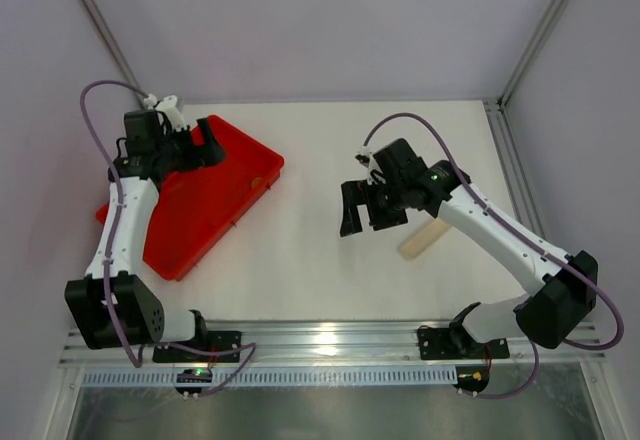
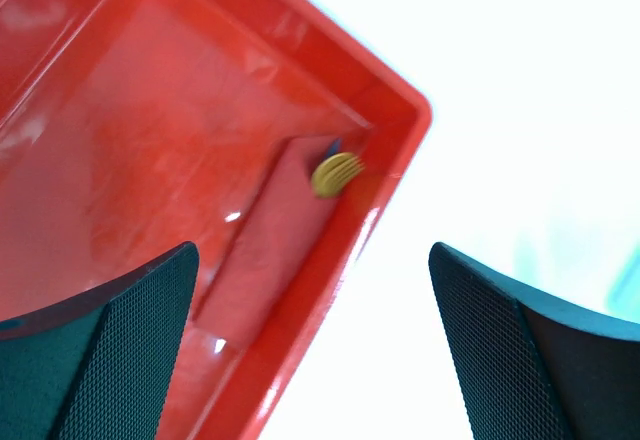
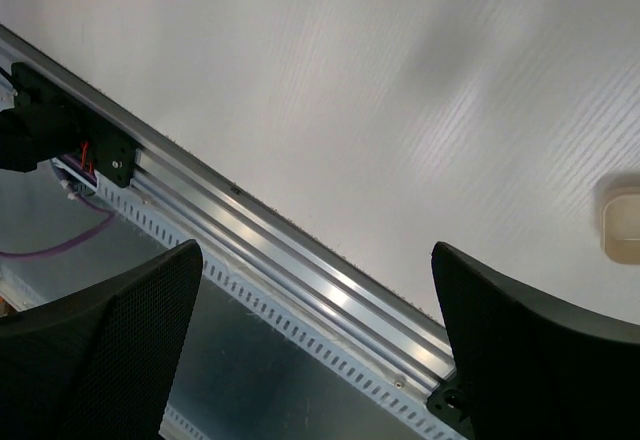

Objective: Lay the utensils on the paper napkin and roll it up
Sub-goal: Reset both arms

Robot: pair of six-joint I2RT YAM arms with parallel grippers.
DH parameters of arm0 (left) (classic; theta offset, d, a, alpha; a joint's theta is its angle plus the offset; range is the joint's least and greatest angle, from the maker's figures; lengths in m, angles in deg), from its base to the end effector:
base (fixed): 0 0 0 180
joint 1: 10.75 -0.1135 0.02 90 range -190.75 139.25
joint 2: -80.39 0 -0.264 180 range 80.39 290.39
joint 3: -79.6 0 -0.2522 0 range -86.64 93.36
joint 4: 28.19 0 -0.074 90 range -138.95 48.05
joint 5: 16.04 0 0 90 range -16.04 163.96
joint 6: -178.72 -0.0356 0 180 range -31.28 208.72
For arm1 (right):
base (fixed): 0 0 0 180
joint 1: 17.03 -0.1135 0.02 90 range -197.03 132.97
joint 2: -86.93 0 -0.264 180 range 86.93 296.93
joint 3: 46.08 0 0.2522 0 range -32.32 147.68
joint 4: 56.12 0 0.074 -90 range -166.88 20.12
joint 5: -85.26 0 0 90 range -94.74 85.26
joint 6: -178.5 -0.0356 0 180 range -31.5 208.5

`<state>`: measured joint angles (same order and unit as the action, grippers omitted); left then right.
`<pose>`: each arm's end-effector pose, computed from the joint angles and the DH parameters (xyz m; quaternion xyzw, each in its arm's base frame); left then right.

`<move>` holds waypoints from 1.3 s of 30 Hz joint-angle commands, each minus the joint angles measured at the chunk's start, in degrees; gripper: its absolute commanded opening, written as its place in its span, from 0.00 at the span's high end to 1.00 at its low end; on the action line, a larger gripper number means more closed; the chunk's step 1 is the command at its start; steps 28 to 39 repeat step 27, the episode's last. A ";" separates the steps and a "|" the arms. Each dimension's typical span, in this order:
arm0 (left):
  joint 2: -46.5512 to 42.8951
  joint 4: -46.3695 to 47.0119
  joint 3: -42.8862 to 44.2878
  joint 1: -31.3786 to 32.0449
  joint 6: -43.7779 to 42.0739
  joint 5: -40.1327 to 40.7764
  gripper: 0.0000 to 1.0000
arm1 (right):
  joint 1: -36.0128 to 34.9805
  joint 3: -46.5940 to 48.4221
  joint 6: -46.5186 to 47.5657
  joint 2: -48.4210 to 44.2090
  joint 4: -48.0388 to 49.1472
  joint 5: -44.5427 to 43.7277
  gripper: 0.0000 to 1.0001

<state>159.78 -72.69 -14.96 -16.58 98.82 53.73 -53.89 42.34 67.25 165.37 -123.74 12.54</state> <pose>0.3060 0.0189 0.3328 -0.0472 0.8885 -0.1740 0.4219 0.2123 0.1724 0.3246 -0.1704 0.9350 0.2599 0.1708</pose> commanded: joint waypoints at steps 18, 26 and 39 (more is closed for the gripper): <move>-38.95 40.84 -44.33 -0.33 42.43 -16.07 0.01 | 0.12 -39.73 -11.26 -14.79 46.11 -6.99 0.01; -51.09 44.00 -50.93 -0.33 48.68 -16.16 0.01 | 0.12 -41.51 -9.15 -13.39 51.30 -6.99 0.00; -50.57 48.02 -51.98 -0.15 51.13 -17.55 0.01 | 0.21 -43.87 -10.37 -14.44 56.54 -6.99 0.01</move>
